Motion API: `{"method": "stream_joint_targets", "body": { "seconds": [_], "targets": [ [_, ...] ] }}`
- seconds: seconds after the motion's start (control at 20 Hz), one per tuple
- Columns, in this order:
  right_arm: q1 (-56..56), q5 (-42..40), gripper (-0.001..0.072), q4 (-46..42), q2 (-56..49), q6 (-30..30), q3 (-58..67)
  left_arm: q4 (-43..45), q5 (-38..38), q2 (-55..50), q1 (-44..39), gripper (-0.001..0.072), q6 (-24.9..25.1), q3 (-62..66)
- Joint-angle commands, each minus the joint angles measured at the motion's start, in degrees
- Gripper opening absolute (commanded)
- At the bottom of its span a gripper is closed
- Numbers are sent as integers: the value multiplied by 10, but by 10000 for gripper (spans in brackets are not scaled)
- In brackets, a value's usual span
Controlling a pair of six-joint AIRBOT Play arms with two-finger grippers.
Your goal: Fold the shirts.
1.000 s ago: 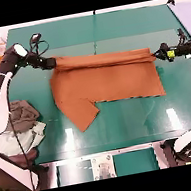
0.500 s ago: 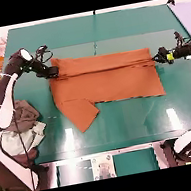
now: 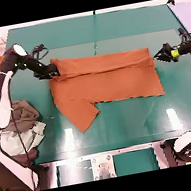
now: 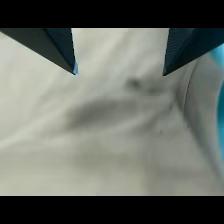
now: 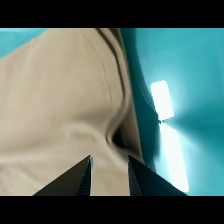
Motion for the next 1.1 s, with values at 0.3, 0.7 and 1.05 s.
{"method": "stream_joint_targets", "body": {
  "seconds": [0.3, 0.7, 1.05],
  "targets": [
    [-77, 6, 269, -90, 275, 62, -358, 1, -139, 175, 21, 610, -47, -231],
    [-113, -171, 261, 3, 503, 82, -704, -99, 169, 399, 17, 610, -50, -662],
    [-1, -321, 295, 113, 423, 54, -722, -237, 355, 325, -71, 587, -14, -701]
  ]
}}
